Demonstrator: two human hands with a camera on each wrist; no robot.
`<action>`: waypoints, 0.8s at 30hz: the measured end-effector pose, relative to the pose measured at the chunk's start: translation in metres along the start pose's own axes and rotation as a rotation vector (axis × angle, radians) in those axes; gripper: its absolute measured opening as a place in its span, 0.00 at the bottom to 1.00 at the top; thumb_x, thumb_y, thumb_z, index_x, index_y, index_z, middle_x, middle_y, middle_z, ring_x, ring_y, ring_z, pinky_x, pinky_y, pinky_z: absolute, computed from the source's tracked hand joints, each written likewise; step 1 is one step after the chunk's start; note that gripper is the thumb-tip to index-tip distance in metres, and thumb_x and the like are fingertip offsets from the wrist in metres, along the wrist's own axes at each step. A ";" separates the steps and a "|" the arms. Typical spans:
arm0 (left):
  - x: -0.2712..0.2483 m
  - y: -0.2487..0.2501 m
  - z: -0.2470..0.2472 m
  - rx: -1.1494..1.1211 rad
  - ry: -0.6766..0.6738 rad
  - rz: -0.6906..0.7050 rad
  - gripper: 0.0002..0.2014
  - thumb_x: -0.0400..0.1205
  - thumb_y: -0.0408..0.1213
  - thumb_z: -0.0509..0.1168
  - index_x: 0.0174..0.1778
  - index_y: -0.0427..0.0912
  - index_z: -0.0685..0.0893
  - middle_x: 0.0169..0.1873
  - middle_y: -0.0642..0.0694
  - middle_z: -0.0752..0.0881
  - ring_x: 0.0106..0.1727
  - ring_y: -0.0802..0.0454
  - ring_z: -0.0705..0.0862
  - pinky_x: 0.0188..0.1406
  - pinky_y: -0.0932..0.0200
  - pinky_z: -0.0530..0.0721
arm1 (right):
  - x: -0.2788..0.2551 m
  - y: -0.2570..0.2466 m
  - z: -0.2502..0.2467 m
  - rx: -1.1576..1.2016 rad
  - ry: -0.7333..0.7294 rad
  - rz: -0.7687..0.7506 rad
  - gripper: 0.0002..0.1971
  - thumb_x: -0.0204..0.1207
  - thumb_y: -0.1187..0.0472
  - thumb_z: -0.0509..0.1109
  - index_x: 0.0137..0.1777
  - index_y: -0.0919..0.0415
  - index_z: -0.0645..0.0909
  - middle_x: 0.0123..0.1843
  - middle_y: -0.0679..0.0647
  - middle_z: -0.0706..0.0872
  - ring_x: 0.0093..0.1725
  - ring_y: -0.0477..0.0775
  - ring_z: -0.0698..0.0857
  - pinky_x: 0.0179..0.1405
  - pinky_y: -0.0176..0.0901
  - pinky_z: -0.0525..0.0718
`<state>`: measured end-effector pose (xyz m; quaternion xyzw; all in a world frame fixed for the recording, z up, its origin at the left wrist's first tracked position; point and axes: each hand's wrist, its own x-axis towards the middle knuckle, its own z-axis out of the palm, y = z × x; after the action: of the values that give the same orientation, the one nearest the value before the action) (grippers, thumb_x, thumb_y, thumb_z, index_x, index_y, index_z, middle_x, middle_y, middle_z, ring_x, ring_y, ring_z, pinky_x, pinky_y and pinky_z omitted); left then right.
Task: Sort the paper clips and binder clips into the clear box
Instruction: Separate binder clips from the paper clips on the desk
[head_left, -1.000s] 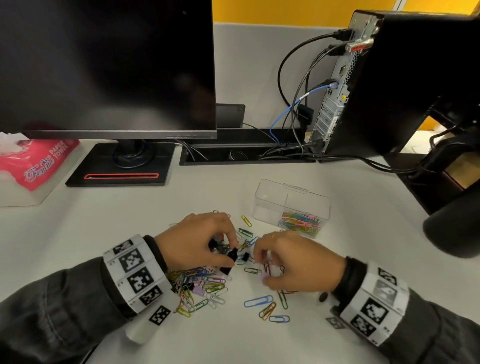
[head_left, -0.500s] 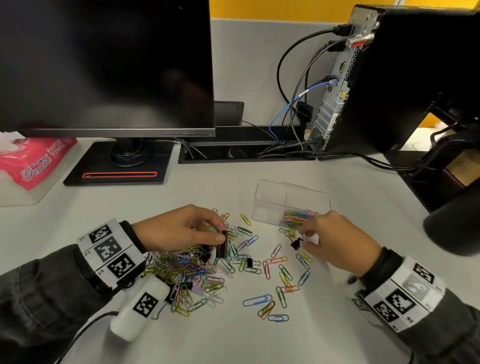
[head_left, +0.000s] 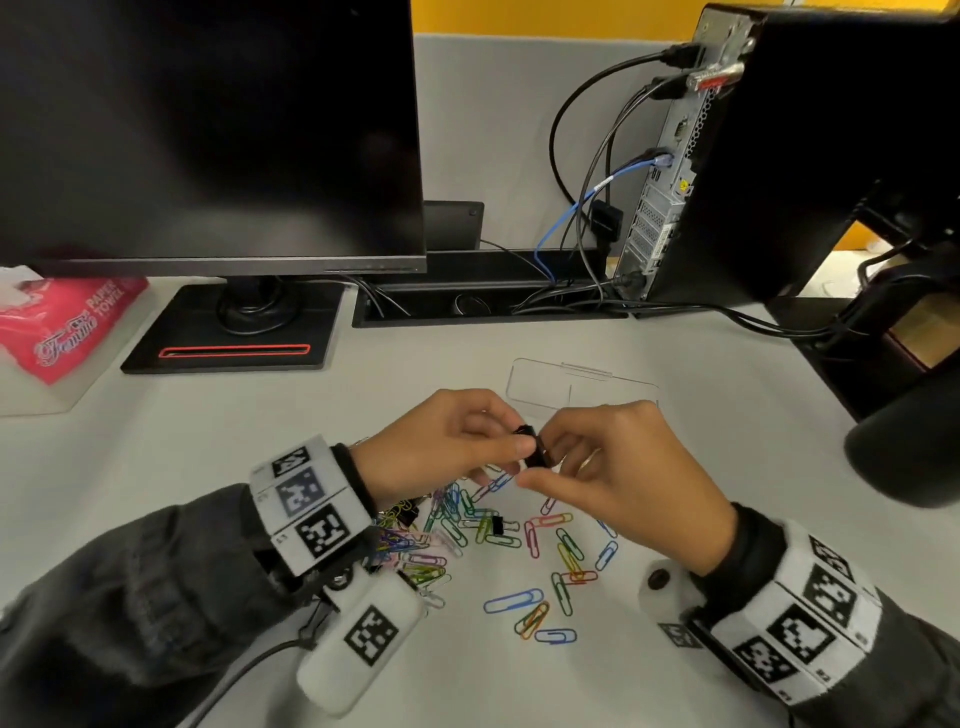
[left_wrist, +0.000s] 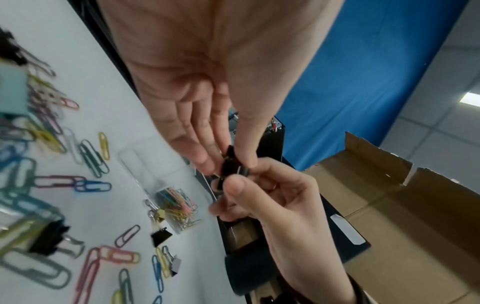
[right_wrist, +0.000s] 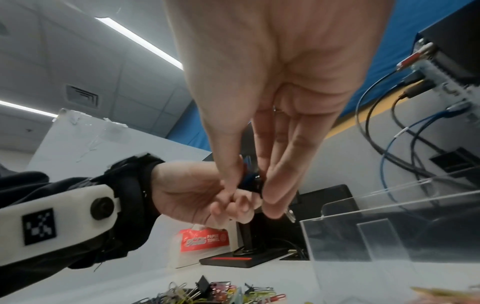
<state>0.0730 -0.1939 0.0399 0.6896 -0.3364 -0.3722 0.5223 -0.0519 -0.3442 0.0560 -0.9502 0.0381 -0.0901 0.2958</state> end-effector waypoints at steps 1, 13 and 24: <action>0.004 0.001 0.004 -0.012 0.027 0.007 0.11 0.76 0.36 0.72 0.51 0.37 0.83 0.39 0.42 0.89 0.40 0.55 0.88 0.37 0.63 0.84 | 0.000 0.004 -0.002 -0.027 0.020 0.004 0.13 0.67 0.44 0.77 0.44 0.52 0.87 0.34 0.43 0.88 0.32 0.41 0.87 0.36 0.35 0.85; 0.026 -0.008 0.051 1.005 -0.321 0.224 0.19 0.83 0.43 0.64 0.71 0.48 0.76 0.67 0.50 0.75 0.66 0.53 0.75 0.60 0.58 0.75 | -0.031 0.064 -0.022 -0.190 -0.090 0.322 0.07 0.64 0.54 0.81 0.40 0.42 0.90 0.33 0.32 0.88 0.32 0.38 0.86 0.38 0.37 0.84; 0.026 -0.025 0.073 1.379 -0.444 0.327 0.21 0.85 0.38 0.57 0.75 0.40 0.70 0.71 0.45 0.67 0.68 0.45 0.67 0.55 0.46 0.76 | -0.033 0.067 -0.018 -0.473 -0.166 0.434 0.13 0.70 0.48 0.74 0.54 0.45 0.85 0.49 0.49 0.87 0.46 0.52 0.86 0.40 0.42 0.82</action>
<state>0.0250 -0.2450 -0.0017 0.7108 -0.6896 -0.1246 -0.0608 -0.0887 -0.4053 0.0272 -0.9663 0.2354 0.0642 0.0815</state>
